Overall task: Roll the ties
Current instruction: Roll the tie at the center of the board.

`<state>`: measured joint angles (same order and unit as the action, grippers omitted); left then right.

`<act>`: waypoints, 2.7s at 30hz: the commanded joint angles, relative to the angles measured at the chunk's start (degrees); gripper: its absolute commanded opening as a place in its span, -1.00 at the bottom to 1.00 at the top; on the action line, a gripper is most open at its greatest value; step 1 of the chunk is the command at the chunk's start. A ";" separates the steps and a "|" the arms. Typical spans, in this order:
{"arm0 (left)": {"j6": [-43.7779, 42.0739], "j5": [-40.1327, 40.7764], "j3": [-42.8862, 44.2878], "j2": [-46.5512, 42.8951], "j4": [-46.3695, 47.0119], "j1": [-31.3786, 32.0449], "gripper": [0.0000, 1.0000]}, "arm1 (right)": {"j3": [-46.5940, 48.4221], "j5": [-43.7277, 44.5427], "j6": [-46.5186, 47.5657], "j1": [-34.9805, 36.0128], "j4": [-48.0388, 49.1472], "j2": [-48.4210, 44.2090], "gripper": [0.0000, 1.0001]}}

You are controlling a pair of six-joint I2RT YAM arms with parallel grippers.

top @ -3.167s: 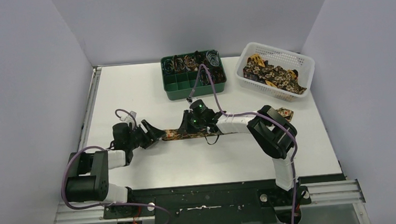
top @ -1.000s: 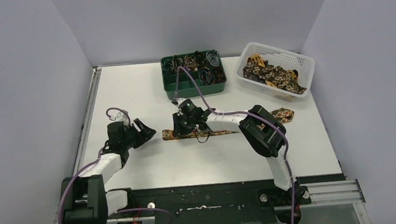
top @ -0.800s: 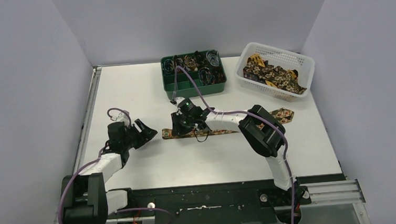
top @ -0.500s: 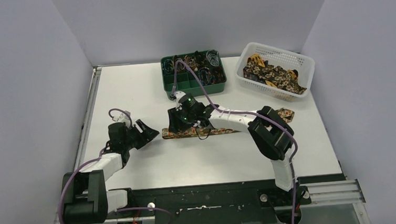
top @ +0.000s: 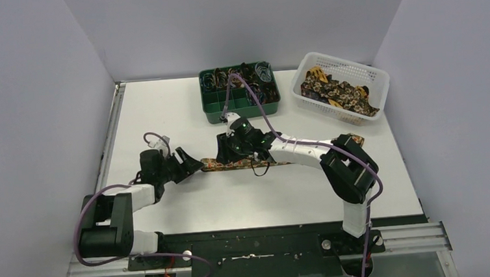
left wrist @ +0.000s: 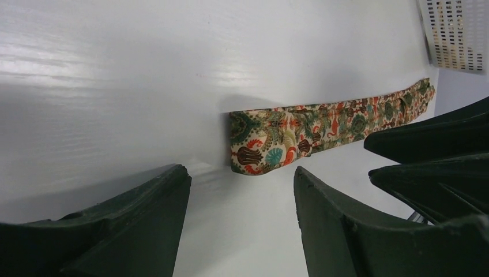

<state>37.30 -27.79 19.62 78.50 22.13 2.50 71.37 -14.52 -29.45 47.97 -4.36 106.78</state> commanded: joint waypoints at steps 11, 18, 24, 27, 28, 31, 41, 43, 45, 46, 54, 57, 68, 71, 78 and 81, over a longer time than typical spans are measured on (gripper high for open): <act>-1.76 -2.48 3.99 5.22 2.66 1.63 0.22 | 3.73 -4.45 -2.67 -1.47 1.97 6.39 -0.44; -3.39 -1.75 4.63 5.62 0.78 2.39 0.21 | 5.47 -0.03 -2.63 -1.38 -2.27 8.73 -0.49; -3.41 -2.18 4.51 7.13 1.96 3.22 0.17 | 6.23 0.48 -2.47 -1.27 -3.52 10.09 -0.53; -3.03 -2.50 4.47 7.51 2.91 3.46 0.13 | 6.06 0.64 -2.63 -1.38 -3.63 10.40 -0.53; -2.96 -2.65 4.47 7.68 3.25 3.55 0.11 | 5.98 0.59 -2.63 -1.38 -3.70 10.61 -0.53; -2.95 -2.75 4.47 8.13 3.51 3.73 0.08 | 5.82 0.29 -2.91 -1.38 -3.70 10.98 -0.53; -3.40 -1.22 4.31 9.96 3.74 3.74 0.09 | 5.44 0.15 -3.11 -1.47 -3.69 10.89 -0.54; -4.74 -1.37 5.34 10.88 1.66 3.73 0.09 | 5.50 -0.08 -3.22 -1.43 -3.59 10.99 -0.53; -5.87 -0.82 6.06 11.68 -0.21 3.76 0.05 | 5.64 -0.34 -3.02 -1.54 -3.55 11.14 -0.53; -5.92 -0.56 5.77 11.64 -0.05 3.82 0.05 | 5.70 -0.41 -2.85 -1.50 -3.70 11.23 -0.53; -5.28 -4.92 5.75 13.54 2.50 3.96 -0.04 | 5.88 -0.96 -2.98 -1.75 -3.74 11.59 -0.53; -5.10 -5.06 5.72 13.87 2.74 4.30 -0.06 | 5.84 -1.11 -3.11 -1.73 -3.64 11.52 -0.53; -5.06 -1.46 6.62 12.39 -0.23 4.44 -0.29 | 5.68 -1.51 -2.98 -1.82 -3.57 11.40 -0.52; -4.78 -1.30 7.02 11.40 -0.13 4.53 -0.42 | 5.66 -2.57 -3.13 -1.87 -2.91 11.11 -0.49; -6.51 2.91 9.18 7.27 -6.85 5.02 -0.97 | 6.95 -8.02 -3.92 -3.15 -0.36 7.18 -0.30; -7.62 6.90 9.65 2.89 -10.94 5.19 -1.00 | 5.75 -9.41 -3.48 -3.81 0.57 3.70 -0.23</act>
<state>32.36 -26.63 26.96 87.26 18.55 7.29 75.88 -21.26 -33.08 45.25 -6.66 116.84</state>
